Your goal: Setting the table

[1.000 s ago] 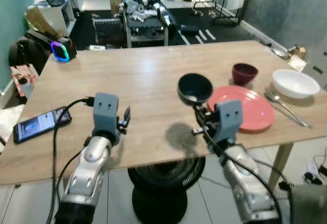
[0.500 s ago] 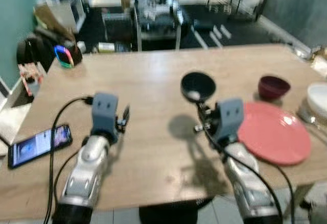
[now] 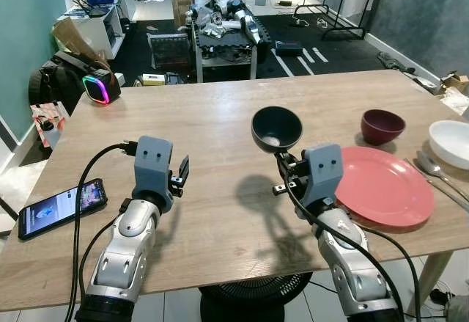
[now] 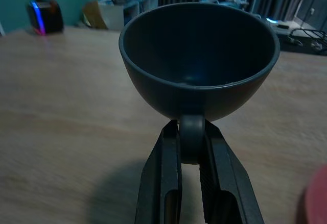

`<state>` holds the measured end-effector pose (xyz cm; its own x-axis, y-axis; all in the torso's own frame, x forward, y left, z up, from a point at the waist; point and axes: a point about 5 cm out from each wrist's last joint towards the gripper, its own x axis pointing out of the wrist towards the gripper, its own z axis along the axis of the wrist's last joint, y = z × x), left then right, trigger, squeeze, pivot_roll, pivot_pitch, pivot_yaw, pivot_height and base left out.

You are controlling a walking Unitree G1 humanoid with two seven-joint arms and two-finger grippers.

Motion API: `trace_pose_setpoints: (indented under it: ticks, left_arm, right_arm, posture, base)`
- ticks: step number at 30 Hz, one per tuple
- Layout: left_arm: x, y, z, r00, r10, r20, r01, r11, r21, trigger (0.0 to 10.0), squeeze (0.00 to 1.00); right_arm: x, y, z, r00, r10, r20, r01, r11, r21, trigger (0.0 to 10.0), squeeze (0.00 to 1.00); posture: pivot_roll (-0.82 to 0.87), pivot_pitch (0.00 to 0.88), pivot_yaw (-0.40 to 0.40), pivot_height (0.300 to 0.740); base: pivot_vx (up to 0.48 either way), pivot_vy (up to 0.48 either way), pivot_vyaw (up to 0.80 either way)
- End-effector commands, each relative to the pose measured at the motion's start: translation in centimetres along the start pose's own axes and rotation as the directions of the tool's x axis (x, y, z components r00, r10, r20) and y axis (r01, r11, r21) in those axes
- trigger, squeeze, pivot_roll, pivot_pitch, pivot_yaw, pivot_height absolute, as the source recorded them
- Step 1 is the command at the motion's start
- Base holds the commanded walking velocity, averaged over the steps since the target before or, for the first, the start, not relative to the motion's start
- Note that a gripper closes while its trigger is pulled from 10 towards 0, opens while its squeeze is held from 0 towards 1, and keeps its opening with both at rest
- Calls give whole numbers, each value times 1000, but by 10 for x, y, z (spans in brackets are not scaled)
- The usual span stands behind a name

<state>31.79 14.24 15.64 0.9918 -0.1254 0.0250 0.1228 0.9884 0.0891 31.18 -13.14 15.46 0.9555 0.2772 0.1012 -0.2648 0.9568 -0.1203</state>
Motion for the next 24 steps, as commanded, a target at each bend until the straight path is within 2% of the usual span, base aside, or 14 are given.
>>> trace_pose_setpoints:
  ticks: [1,6,7,8,11,12,14,18,20,24]
  left_arm:
    - [-3,3,-3,999,-14,-32,15,999,28,10000,16]
    - [-5,5,-4,999,-29,-42,30,999,32,10000,12]
    - [-9,11,-2,998,-44,-47,46,998,39,10000,12]
    - [-9,11,-2,998,-44,-47,46,998,39,10000,12]
    - [-16,17,4,997,-65,-43,67,996,50,10000,12]
    - [-16,17,4,997,-65,-43,67,996,50,10000,12]
    - [-23,14,11,996,-78,-32,80,996,48,10000,12]
    - [-28,12,14,995,-97,-27,98,994,45,10000,12]
    - [-36,9,22,991,-134,-16,135,990,45,10000,12]
    - [-46,7,35,985,-171,7,171,984,47,10000,12]
  right_arm:
    - [4,0,0,1000,-6,-9,6,1000,-24,10000,0]
    - [9,-1,-3,999,-14,-36,13,1000,-26,10000,0]
    - [18,-2,-6,997,-18,-71,17,1000,-4,10000,0]
    - [18,-2,-6,997,-18,-71,17,1000,-4,10000,0]
    - [42,-1,-8,993,-6,-114,17,995,97,10000,0]
    - [42,-1,-8,993,-6,-114,17,995,97,10000,0]
    - [54,3,-9,991,10,-132,6,993,117,10000,0]
    - [58,6,-9,990,25,-140,-8,993,119,10000,0]
    - [63,9,-9,988,34,-150,-16,993,120,10000,0]
    - [70,4,-11,985,19,-170,0,994,108,10000,0]
  posture:
    - [-2,0,88,740]
    - [6,0,85,740]
    - [33,0,76,740]
    - [33,0,76,740]
    - [71,0,66,740]
    - [71,0,66,740]
    - [107,15,61,740]
    - [122,31,59,740]
    - [153,62,52,740]
    - [173,81,49,740]
  base:
    - [0,0,0]
    - [0,0,0]
    - [0,0,0]
    - [0,0,0]
    - [0,0,0]
    - [0,0,0]
    - [0,0,0]
    - [0,0,0]
    - [0,0,0]
    - [0,0,0]
